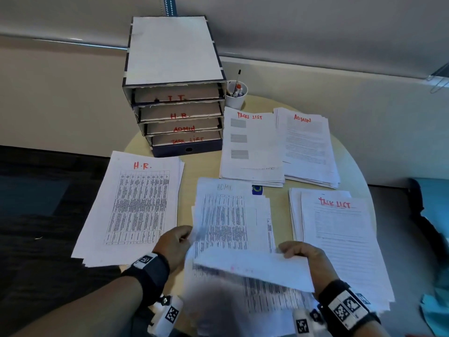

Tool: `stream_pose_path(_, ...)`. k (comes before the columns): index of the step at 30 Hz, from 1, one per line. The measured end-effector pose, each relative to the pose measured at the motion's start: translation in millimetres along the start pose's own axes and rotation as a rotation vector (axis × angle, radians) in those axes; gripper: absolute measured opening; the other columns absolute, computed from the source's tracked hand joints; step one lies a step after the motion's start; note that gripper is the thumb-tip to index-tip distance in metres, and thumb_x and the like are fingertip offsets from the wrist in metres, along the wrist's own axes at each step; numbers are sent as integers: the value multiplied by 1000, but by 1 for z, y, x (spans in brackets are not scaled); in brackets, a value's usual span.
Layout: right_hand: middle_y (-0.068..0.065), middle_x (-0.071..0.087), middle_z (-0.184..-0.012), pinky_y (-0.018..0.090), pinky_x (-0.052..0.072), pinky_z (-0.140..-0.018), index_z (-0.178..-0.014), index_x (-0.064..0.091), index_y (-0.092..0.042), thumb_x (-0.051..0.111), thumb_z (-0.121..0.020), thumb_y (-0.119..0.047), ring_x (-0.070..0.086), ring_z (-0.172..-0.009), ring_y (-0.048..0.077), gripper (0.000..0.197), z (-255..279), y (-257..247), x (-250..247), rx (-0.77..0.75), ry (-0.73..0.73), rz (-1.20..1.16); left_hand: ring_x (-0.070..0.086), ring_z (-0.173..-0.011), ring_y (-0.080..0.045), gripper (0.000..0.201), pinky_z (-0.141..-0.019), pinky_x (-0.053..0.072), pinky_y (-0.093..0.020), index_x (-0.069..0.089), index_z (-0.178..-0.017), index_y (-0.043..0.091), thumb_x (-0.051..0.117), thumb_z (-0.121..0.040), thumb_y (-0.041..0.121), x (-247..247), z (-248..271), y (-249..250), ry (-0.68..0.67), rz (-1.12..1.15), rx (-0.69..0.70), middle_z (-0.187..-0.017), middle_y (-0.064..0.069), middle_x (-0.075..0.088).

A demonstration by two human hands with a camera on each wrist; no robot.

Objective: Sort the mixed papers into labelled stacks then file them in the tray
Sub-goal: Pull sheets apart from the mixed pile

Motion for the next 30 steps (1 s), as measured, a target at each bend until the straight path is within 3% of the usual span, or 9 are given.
stream_pose_path(5,1,65,-127,40,57,-85,-107,71,1,75,-73,8,61,-119,28,35,-2,-1,-1,-117,17,101,58,-64,-14,15,-63,47,-27,69,-76,11,65,-87,2,13,9,1,-103,69,-36,-69,-5,65)
stream_pose_path(8,11,76,-98,23,58,-69,-115,69,-11,76,-77,7,69,-100,34,42,6,-6,0,-203,64,248,48,-52,-2,31,-57,39,-21,62,-63,18,66,-83,-6,24,20,13,-250,111,12,-54,8,56)
stream_pose_path(10,10,77,-89,21,57,-64,-107,72,-12,75,-79,4,72,-89,32,33,7,-12,2,-223,62,260,54,-64,-9,39,-67,42,-25,64,-62,26,56,-79,-8,30,19,17,-321,64,60,-69,7,63)
stream_pose_path(13,14,77,-85,26,56,-63,-92,72,-1,74,-81,1,72,-81,30,11,4,-10,-2,-211,118,281,57,-97,-17,39,-92,43,-29,67,-85,30,46,-84,-2,29,5,17,-183,-202,49,-107,-1,58)
stream_pose_path(15,10,77,-96,34,56,-76,-99,71,-6,74,-83,-3,71,-91,27,16,3,-6,-6,-201,167,309,57,-104,-25,26,-92,47,-32,61,-108,19,58,-83,16,21,-5,21,21,-323,-57,-115,-8,52)
stream_pose_path(18,-6,52,-136,42,45,-103,-137,51,-13,74,-85,-3,51,-126,20,58,2,1,-14,-182,262,347,54,-109,-34,72,-86,50,-37,42,-126,14,75,-70,45,28,-11,27,52,-484,-288,-122,-13,44)
stream_pose_path(20,-1,41,-149,48,35,-114,-152,32,-19,78,-83,-8,36,-141,25,84,-2,13,-20,-106,300,444,53,-113,-34,88,-87,51,-36,29,-139,15,78,-71,42,39,-13,34,36,-482,-360,-132,-14,36)
stream_pose_path(26,12,52,-145,31,49,-97,-146,41,-6,76,-85,-19,57,-122,28,71,-14,34,-7,80,241,844,63,-88,-28,65,-66,52,-33,30,-135,14,68,-83,25,52,-19,29,28,-283,-440,-112,-7,57)
stream_pose_path(30,11,45,-151,18,48,-77,-150,35,-7,74,-88,-17,56,-120,26,73,-15,23,4,86,218,830,57,-69,-21,23,-60,45,-26,53,-108,11,58,-89,24,57,-24,25,2,-175,-382,-85,-3,60)
Point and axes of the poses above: each hand's wrist, its own z-axis away from the middle knuckle, its own x-axis out of the palm, y = z × x, the point moved 5 cm from there along -z, towards the middle knuckle
